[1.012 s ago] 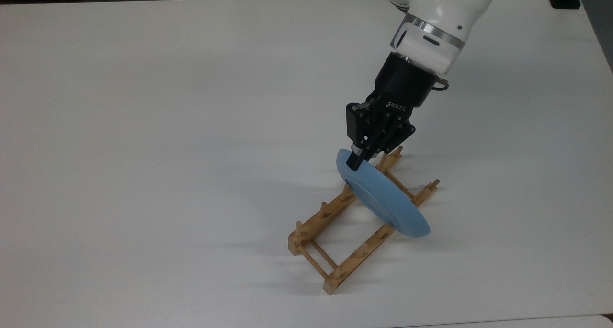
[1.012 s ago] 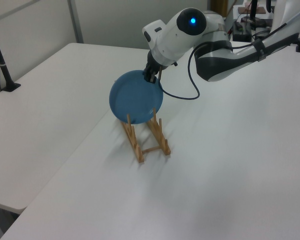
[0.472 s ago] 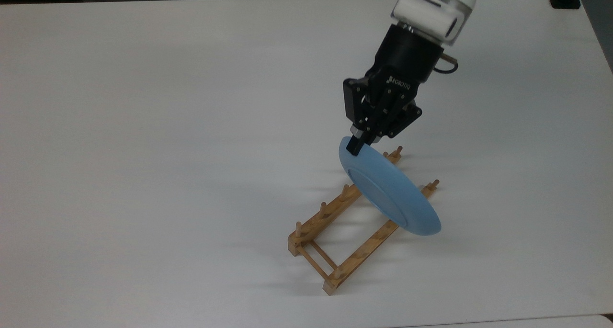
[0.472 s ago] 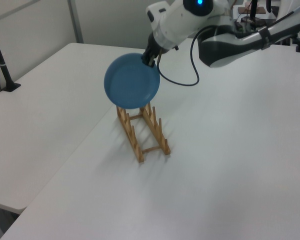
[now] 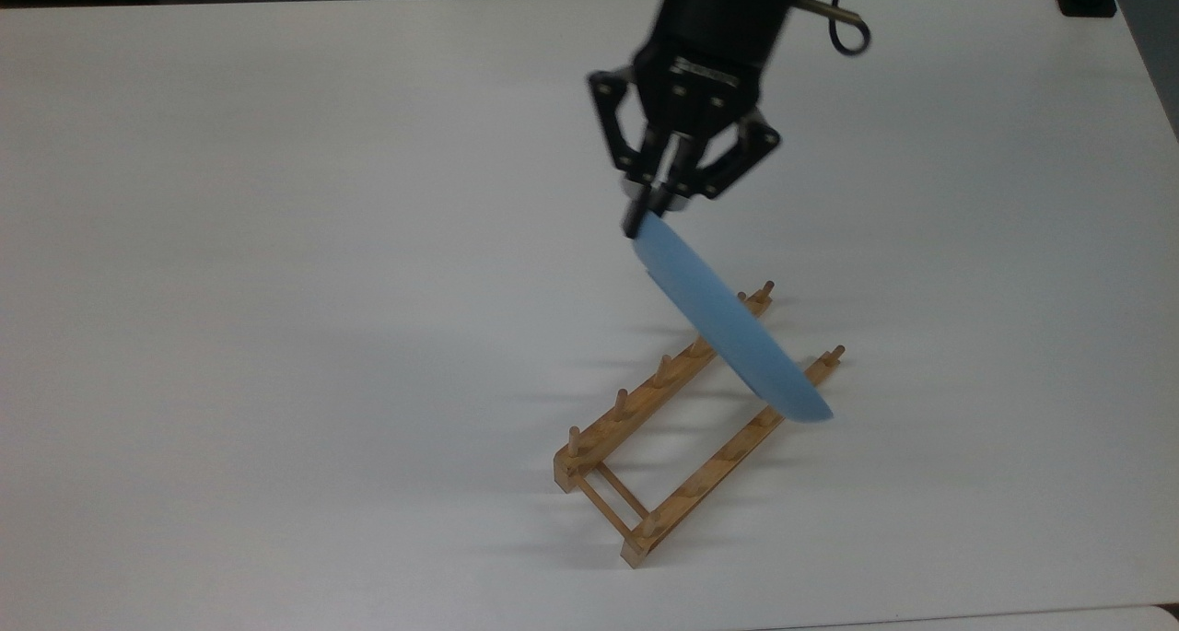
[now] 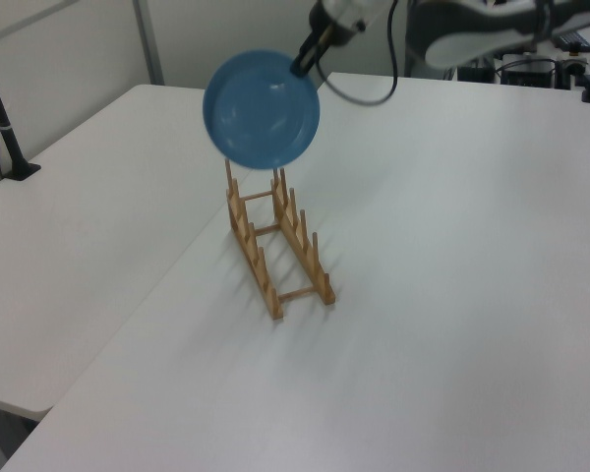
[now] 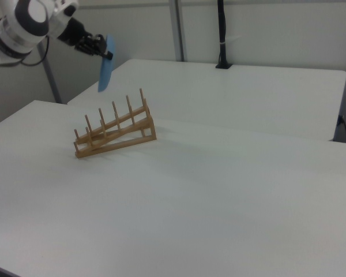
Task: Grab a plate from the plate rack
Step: 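Carry the blue plate away from the rack over the table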
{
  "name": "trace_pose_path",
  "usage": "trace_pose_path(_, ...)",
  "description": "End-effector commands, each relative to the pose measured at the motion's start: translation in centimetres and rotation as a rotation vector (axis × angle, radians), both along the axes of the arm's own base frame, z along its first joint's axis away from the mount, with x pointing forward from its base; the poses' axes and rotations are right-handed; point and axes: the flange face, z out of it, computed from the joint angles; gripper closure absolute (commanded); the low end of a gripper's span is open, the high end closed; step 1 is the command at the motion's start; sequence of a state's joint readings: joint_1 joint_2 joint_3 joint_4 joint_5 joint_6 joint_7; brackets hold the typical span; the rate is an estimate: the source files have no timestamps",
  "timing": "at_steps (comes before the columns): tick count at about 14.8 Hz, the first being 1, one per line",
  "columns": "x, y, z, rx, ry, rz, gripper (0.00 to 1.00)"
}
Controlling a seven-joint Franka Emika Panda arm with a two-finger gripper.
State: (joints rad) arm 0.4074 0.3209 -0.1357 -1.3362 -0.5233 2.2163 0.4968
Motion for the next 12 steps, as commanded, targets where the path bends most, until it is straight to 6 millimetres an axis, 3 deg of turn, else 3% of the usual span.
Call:
trace_pose_path(1,-0.8,-7.6,1.6,0.212,0.092,-0.011,1.00)
trace_pose_path(7,-2.5,-20.7,-3.5,0.351,0.531,0.099,1.00)
trace_pose_path(12,-3.8,-28.6,-9.1,0.364,0.657,0.112,1.00)
